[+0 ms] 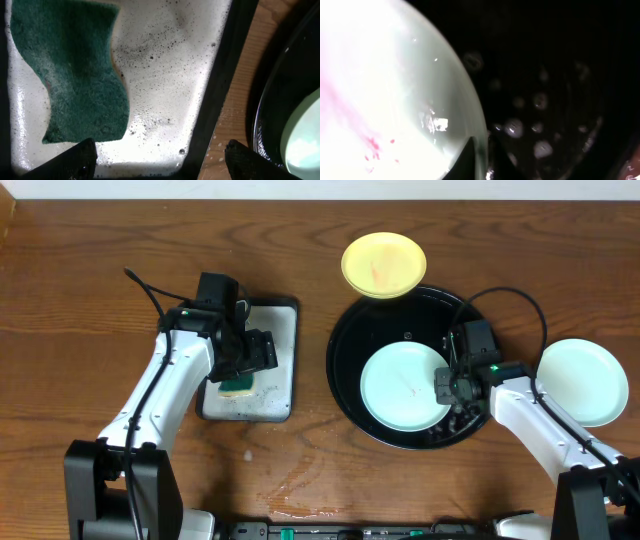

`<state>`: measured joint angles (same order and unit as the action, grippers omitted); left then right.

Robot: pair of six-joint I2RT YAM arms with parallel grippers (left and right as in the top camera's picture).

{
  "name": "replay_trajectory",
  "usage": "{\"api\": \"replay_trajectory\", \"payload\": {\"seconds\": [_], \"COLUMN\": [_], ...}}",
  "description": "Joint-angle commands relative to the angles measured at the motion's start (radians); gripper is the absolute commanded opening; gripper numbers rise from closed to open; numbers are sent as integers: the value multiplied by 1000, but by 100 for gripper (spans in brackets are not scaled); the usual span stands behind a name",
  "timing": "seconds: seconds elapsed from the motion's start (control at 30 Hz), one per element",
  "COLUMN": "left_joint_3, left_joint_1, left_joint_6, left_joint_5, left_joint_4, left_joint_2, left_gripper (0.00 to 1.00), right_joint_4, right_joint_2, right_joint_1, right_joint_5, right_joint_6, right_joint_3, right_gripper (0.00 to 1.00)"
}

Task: Clean dirty plates on tray and stack at the side
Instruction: 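Grasp the green sponge in the soapy tray with the left gripper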

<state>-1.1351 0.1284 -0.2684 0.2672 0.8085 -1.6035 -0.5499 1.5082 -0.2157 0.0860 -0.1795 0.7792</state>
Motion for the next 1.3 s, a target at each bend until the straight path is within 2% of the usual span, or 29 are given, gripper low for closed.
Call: {"api": "replay_trajectory", "payload": {"seconds": [0.0, 0.03, 0.1, 0.23, 0.43, 0.5, 0.57, 0.67, 0.7, 0.97, 1.1, 1.2, 1.27], "left_joint_3": [16, 18, 19, 19, 19, 19, 19, 19, 19, 64, 168, 288, 319], "left_joint_1": [2, 2, 2, 2, 2, 2, 2, 2, 2, 2, 2, 2, 2], "left_joint_6": [3, 3, 3, 3, 3, 3, 3, 3, 3, 3, 2, 2, 2], "left_joint_5": [-15, -26, -37, -40, -40, -40, -40, -40, -40, -123, -123, -167, -205], "left_joint_4": [6, 6, 17, 28, 28, 28, 28, 33, 38, 34, -93, -260, -312], "left_joint_2": [14, 14, 13, 12, 8, 8, 8, 8, 8, 6, 5, 2, 2], "left_gripper": [82, 82, 82, 82, 82, 82, 82, 82, 82, 82, 82, 81, 73], "right_joint_4": [-24, -38, -82, -143, -45, -6, 11, 16, 16, 4, -7, -18, -23], "right_joint_2": [-10, -10, -9, 4, 40, 51, 59, 63, 63, 50, 50, 50, 50], "right_joint_1": [22, 32, 74, 144, 168, 168, 168, 167, 167, 169, 169, 168, 168], "right_joint_5": [-4, -44, -148, -219, -341, -350, -350, -327, -306, -252, -250, -250, -251], "right_joint_6": [13, 7, -58, -154, -238, -277, -295, -294, -290, -197, -163, -159, -159], "right_joint_3": [18, 19, 19, 10, -60, -78, -82, -82, -81, -29, -25, -25, -25], "right_gripper": [31, 38, 45, 46, 38, 27, 25, 4, 1, 1, 1, 1, 1]}}
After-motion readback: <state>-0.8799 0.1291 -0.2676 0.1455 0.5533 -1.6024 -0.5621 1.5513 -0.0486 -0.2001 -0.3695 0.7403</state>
